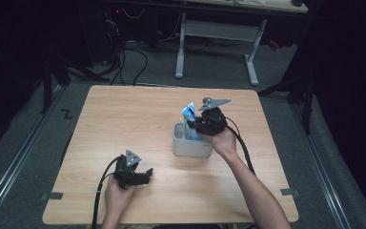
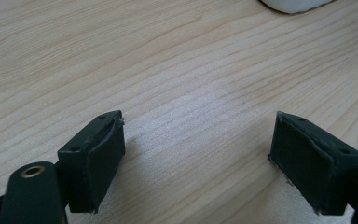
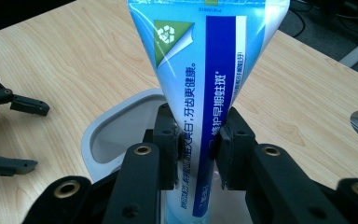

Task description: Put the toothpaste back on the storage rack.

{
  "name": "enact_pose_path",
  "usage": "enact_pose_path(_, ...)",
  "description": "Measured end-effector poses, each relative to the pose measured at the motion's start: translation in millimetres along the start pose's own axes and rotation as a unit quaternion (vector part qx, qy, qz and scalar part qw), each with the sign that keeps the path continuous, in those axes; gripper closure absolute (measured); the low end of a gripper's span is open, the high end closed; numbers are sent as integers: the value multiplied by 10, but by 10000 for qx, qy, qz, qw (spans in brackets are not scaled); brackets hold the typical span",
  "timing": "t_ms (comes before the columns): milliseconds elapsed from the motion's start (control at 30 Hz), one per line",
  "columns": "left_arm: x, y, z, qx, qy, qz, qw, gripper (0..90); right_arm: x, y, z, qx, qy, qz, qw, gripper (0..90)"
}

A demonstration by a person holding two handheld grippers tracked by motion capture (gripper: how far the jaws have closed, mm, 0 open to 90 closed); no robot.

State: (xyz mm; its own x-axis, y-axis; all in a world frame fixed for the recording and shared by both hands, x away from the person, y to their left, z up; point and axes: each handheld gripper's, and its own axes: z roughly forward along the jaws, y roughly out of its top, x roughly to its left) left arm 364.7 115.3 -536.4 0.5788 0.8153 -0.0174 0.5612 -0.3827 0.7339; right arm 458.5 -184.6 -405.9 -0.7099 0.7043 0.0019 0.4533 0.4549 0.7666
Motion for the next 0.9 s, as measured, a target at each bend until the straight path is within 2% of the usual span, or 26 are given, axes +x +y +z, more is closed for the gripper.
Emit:
enact_pose_path(133, 1, 0, -1, 6, -6, 0, 10000, 180, 16, -8, 33, 70, 20, -30, 10000, 718)
enact_pose_path(567, 0, 0, 0, -1, 0, 0, 10000, 180, 12, -14, 44, 44, 37, -20, 10000, 674)
enact_pose_path(733, 0, 0, 0, -2, 0, 0, 10000, 180, 5, -16, 40, 32, 7, 72, 10000, 558)
enact_pose_path(900, 1, 0, -1, 5, -5, 0, 10000, 180, 9, -15, -1, -57, 19, 88, 9999, 516)
